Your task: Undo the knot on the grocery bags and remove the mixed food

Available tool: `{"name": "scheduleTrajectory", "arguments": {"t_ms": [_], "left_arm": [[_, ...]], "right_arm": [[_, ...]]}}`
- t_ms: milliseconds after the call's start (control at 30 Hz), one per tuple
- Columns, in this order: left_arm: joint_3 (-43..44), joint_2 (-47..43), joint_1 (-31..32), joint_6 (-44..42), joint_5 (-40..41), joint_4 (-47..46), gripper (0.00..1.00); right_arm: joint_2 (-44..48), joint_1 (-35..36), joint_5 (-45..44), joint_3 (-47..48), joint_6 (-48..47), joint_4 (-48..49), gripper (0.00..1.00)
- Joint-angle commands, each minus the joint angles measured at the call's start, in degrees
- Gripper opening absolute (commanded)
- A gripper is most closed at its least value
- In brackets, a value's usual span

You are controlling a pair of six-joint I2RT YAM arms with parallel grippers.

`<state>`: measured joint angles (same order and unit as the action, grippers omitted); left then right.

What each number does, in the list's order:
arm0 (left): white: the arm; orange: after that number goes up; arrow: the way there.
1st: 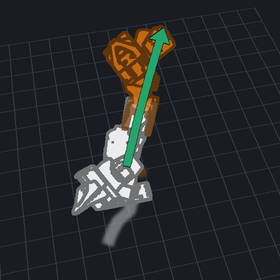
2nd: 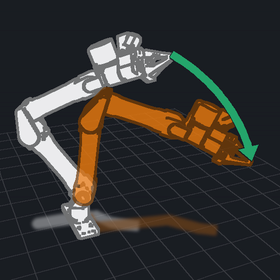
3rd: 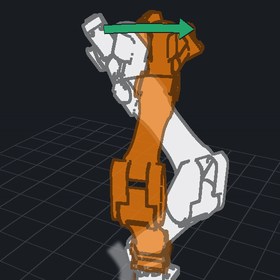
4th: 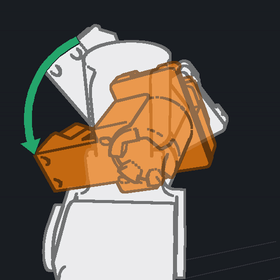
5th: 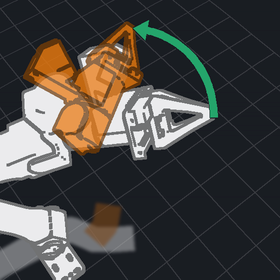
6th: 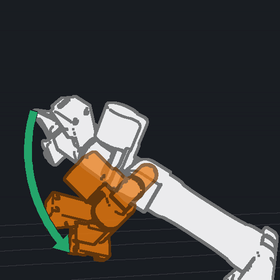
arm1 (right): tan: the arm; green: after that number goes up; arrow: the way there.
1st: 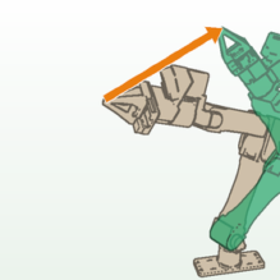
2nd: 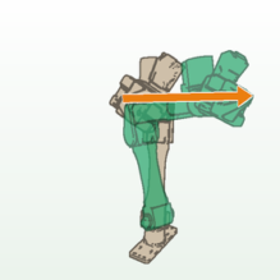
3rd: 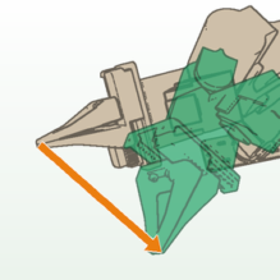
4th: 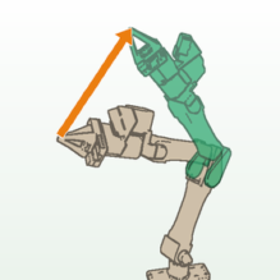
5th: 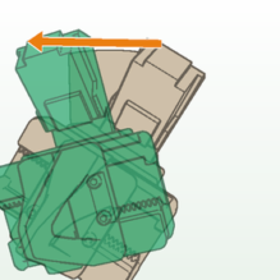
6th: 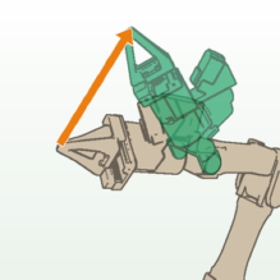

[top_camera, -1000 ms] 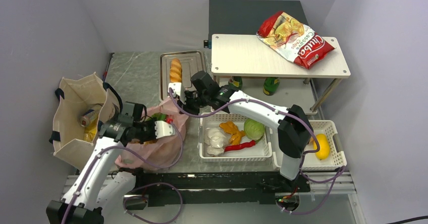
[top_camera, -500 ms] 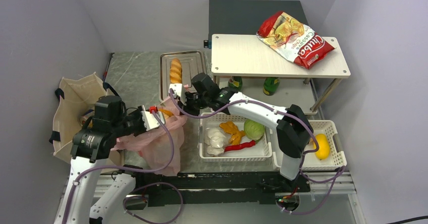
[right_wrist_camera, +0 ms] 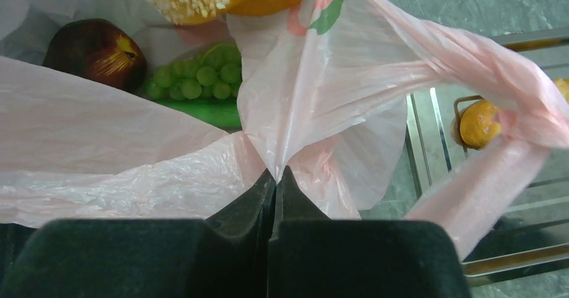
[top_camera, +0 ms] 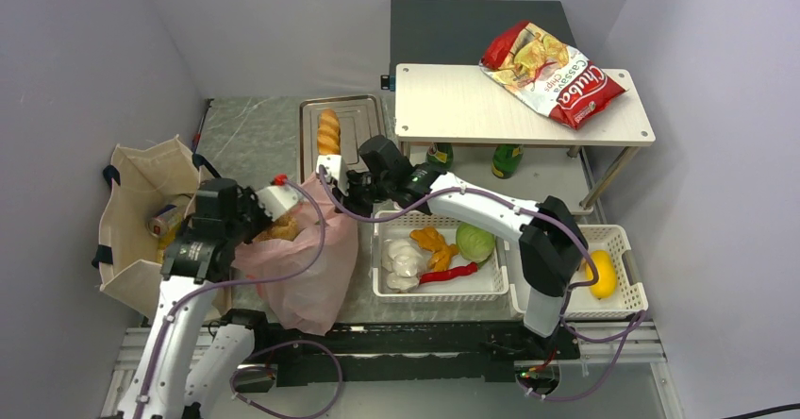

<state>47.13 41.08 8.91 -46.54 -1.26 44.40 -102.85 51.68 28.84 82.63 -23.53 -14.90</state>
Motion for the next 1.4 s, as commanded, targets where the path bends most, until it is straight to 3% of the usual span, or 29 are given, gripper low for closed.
{"name": "scheduleTrajectory", "arguments": {"t_ms": [0,67,100,267,533,667,800,933,1167,1267,1367], "left_arm": [[11.76,-4.06,-7.79,10.94,-21.55,-1.44,0.00],[16.57,-4.74,-8.81,15.45,-31.11,-1.34,0.00],[18.97,-4.09,-8.82,18.69,-32.21,-1.66,0.00],[32.20,8.04,-8.82,26.79,-22.88,0.68,0.00],[44.01,31.76,-8.82,36.70,-10.84,-11.02,0.00],[50.17,45.69,-8.80,43.57,-9.61,-15.86,0.00],[58.01,59.35,-8.04,48.34,-16.09,-16.94,0.00],[64.11,70.81,-5.55,48.63,-22.00,-20.15,0.00],[74.09,87.41,-2.03,48.85,-24.65,-27.22,0.00],[78.63,93.89,-1.60,49.84,-27.61,-29.62,0.06],[85.41,100.23,-0.44,49.48,-25.63,-27.93,0.09]], "right_arm": [[3.75,-0.49,-0.75,-0.05,-1.21,3.11,0.00],[4.08,-0.54,-1.17,-0.78,-1.74,3.25,0.00],[4.37,-0.67,-1.23,-1.17,-1.73,3.28,0.00],[6.15,-0.64,-0.28,-4.39,-2.33,4.14,0.00],[10.39,1.87,-1.51,-11.61,-9.52,6.29,0.00],[10.91,2.76,-3.82,-13.80,-12.09,7.44,0.00],[10.21,2.81,-4.69,-13.48,-12.40,7.35,0.00],[9.82,2.81,-5.33,-13.29,-12.81,6.61,0.00],[9.65,2.82,-7.01,-14.27,-13.59,6.31,0.00],[8.82,2.81,-7.78,-13.54,-13.18,5.83,0.00],[8.04,2.76,-8.36,-12.69,-12.79,5.22,0.00]]}}
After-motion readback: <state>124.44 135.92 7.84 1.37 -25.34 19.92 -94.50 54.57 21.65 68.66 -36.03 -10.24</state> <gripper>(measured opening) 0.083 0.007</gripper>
